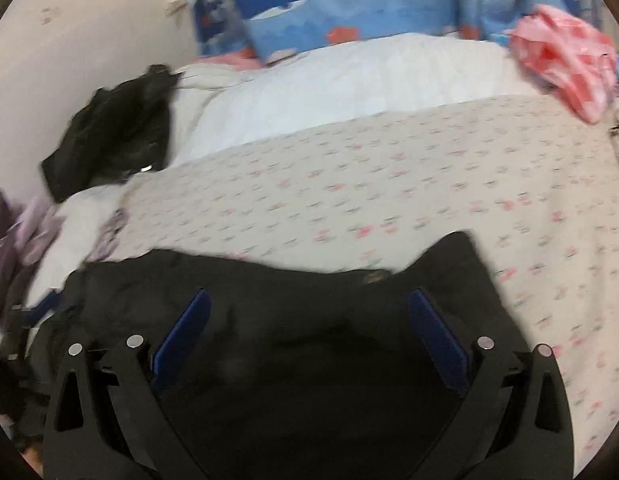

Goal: Fold large clothes

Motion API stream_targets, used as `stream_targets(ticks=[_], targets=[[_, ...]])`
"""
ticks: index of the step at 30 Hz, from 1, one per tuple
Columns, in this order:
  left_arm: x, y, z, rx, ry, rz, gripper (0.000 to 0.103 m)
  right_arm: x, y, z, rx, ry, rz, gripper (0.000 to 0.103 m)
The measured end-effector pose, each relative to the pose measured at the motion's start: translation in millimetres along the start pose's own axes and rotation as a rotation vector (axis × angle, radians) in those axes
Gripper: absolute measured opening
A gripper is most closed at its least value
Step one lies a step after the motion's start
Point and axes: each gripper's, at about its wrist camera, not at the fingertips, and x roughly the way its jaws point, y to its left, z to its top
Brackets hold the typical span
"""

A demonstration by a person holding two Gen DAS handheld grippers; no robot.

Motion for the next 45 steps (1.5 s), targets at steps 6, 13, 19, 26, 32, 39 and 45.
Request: stream_targets(ticks=[6, 13, 19, 26, 32, 39, 45], targets=[[74, 59, -17, -0.362, 0.215, -0.268, 0.097, 58, -51, -27, 0.127, 0.117, -0.011, 0.096], [23, 74, 1, -0.272, 0.132, -0.19, 0.097, 23, -42, -5, 0.058, 0.07, -0.037, 0.096], [58, 126, -50, -0.493, 0.184, -0.197, 0.097, 49, -69, -33, 0.113, 0.089, -0.046, 0.097], [-6, 101, -47, -0.266, 0.107, -0.008, 0.097, -9, -47, -34, 0.028, 0.025, -0.027, 0.097], [-39, 100, -77, -0.191, 0.071, 0.1, 0.097, -15, -65, -89, 0.021, 0.034, -0.038, 0.097], [-36, 104, -89, -0.218, 0.057, 0.108, 0.097, -27, -50, -82, -0.017, 0.014, -0.064, 0.097], [-37, 101, -92, -0.218, 0.043, 0.102, 0.097, -21, -57, -79, 0.002, 0.004, -0.052, 0.097]])
